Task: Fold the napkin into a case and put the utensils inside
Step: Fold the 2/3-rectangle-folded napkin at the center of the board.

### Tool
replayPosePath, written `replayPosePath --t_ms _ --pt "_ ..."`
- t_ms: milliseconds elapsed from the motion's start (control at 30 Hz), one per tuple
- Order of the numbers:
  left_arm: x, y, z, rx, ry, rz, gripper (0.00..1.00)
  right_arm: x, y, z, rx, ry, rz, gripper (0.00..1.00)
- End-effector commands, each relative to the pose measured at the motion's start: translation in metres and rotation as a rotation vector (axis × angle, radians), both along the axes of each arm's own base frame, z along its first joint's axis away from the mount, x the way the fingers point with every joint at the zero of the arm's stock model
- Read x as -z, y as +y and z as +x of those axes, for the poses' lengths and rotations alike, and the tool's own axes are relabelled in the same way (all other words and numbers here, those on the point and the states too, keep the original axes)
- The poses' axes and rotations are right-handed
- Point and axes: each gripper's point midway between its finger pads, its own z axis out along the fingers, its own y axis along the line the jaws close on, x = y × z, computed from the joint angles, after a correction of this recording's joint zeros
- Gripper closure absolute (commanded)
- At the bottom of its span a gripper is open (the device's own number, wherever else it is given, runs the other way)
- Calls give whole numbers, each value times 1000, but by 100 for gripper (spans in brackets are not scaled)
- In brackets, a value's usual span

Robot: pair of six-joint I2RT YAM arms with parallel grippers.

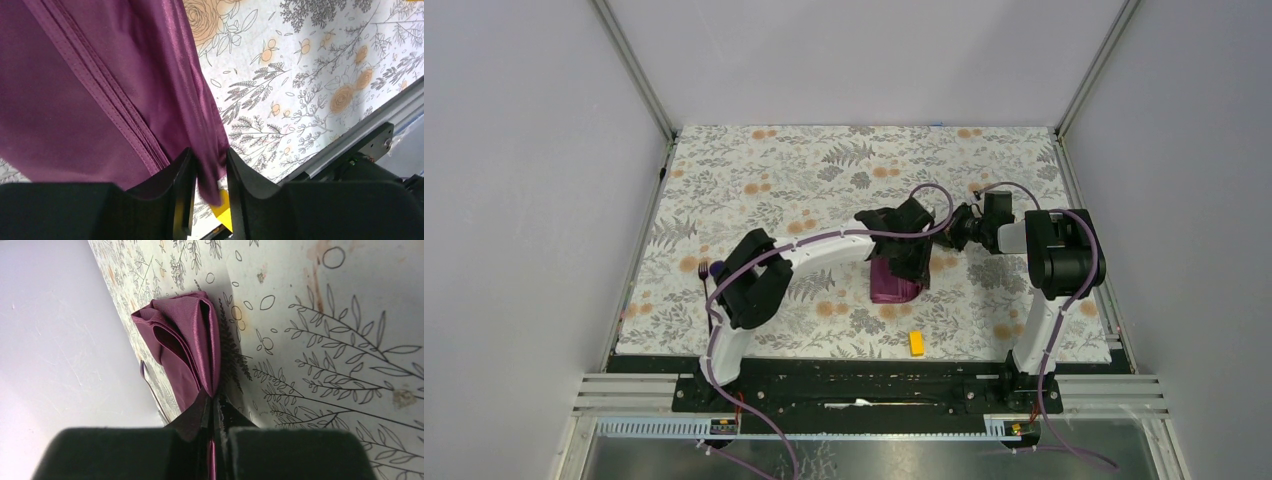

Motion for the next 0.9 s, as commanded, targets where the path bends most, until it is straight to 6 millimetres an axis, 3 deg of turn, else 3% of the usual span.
replayPosePath --t_ms 0,100,200,267,333,467,567,667,867 --pt "-39 -10 -1 39 30 -186 54 -18 -2 15 1 -93 -14 100" --pt "-60 -1 15 7 50 -301 44 -20 -4 16 3 -95 -34 100" --pt "-77 19 40 -51 50 -396 43 -22 -7 19 -3 -96 -73 100" --pt "-85 39 67 -127 31 -437 46 -23 -8 20 -2 -103 -103 100" --pt "-85 57 100 -212 2 -489 56 -25 -8 20 -9 -109 -131 100" --pt "-67 73 145 -298 -30 -546 77 -27 -4 22 -21 -112 -163 100" --pt "-35 69 162 -319 -30 -509 88 -29 2 23 -32 -111 -191 100" --pt "-1 66 172 -349 0 -487 94 -30 5 23 -45 -106 -243 100" --pt "41 73 174 -431 25 -411 100 -37 15 25 -71 -92 -426 100"
